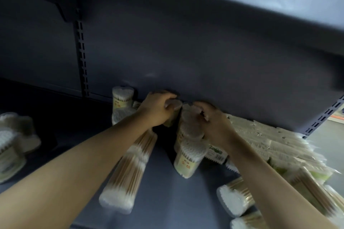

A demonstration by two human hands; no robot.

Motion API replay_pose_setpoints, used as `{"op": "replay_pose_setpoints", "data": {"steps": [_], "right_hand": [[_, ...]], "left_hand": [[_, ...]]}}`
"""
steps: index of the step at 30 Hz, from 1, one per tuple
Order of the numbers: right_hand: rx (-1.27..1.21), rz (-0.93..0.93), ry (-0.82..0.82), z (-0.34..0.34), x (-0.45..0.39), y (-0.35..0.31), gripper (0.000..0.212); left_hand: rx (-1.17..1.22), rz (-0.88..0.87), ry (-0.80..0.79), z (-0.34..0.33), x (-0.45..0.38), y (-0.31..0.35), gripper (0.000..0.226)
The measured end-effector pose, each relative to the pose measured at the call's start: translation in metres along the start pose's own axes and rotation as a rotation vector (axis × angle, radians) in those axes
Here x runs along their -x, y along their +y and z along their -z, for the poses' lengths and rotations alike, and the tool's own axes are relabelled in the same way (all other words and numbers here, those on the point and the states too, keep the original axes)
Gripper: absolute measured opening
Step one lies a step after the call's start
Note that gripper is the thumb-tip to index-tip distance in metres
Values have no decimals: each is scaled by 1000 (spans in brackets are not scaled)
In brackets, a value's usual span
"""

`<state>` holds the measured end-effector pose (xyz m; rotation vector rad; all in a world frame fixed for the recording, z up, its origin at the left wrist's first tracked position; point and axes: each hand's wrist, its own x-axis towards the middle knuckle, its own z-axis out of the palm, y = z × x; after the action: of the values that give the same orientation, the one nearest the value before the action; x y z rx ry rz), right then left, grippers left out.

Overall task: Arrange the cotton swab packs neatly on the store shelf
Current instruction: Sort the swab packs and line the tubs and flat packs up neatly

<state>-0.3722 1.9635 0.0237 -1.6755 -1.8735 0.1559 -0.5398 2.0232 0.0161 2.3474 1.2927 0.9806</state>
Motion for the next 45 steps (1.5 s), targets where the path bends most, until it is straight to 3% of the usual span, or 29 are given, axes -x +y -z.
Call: {"op": "replay_pose_setpoints", "data": {"steps": [6,14,20,27,40,45], "right_hand": [[12,-3,52,5,-8,-19,35],[-9,-20,9,-8,10,-43,33],[-22,-39,-44,-14,27,-59,28],[28,62,-44,-15,39,-80,23],[-74,301,-444,-48,77,-108,37],[-48,289,-458,-47,84,-108,34]], "left_hand": [[52,-57,72,27,11,4,29],[-22,174,69,65,49,-27,25],[11,197,63,77,81,-37,22],[-7,223,132,84,104,-44,23],[-14,378,82,96,142,-45,25],[-7,398,81,100,154,-46,23]]}}
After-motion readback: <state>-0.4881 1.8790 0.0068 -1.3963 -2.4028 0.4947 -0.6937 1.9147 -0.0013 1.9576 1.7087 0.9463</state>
